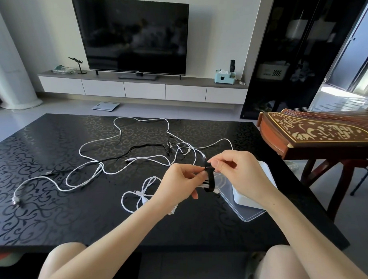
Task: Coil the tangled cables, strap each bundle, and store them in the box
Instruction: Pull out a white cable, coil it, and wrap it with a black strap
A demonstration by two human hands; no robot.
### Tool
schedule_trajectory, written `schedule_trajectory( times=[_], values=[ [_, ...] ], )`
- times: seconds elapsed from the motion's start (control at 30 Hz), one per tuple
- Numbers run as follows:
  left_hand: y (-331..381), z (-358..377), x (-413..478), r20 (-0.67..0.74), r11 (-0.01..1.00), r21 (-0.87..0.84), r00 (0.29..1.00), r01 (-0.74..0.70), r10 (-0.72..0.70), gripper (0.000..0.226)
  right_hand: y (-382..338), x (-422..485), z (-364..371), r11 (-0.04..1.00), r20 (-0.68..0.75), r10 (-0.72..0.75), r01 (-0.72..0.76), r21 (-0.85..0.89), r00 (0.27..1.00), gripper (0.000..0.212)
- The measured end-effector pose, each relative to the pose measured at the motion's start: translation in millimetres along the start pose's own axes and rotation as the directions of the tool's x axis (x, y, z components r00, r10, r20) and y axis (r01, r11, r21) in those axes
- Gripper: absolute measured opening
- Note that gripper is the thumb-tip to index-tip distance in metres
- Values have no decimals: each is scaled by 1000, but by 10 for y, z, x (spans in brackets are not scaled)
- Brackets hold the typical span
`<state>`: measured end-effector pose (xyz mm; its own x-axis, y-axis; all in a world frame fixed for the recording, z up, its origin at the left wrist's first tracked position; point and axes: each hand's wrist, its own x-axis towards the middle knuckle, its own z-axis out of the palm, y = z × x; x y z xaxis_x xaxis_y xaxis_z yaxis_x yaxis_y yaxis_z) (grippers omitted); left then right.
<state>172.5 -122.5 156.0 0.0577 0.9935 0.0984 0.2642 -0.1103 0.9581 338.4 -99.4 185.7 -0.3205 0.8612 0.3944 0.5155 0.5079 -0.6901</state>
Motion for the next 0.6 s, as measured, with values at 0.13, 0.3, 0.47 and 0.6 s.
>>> schedule_trajectory(
  times=[0.13,0.3,0.47,0.6],
  values=[
    [8,-1,-6,14,1000,-3,999,31,-30,19,-22,-21,34,1000,-42,-27,27,-7,999,11],
    [-6,-25,16,23,995,-61,996,85,-84,12,-51,-65,64,996,-124,-82,77,-41,989,10],
    [-6,-17,-12,-13,996,91,1000,10,-9,25,-15,-39,111,997,-113,-44,37,-70,993,11],
    [-13,-25,-15,-20,978,200,997,-64,69,29,7,-10,132,996,-111,-10,1,-86,994,11]
  ],
)
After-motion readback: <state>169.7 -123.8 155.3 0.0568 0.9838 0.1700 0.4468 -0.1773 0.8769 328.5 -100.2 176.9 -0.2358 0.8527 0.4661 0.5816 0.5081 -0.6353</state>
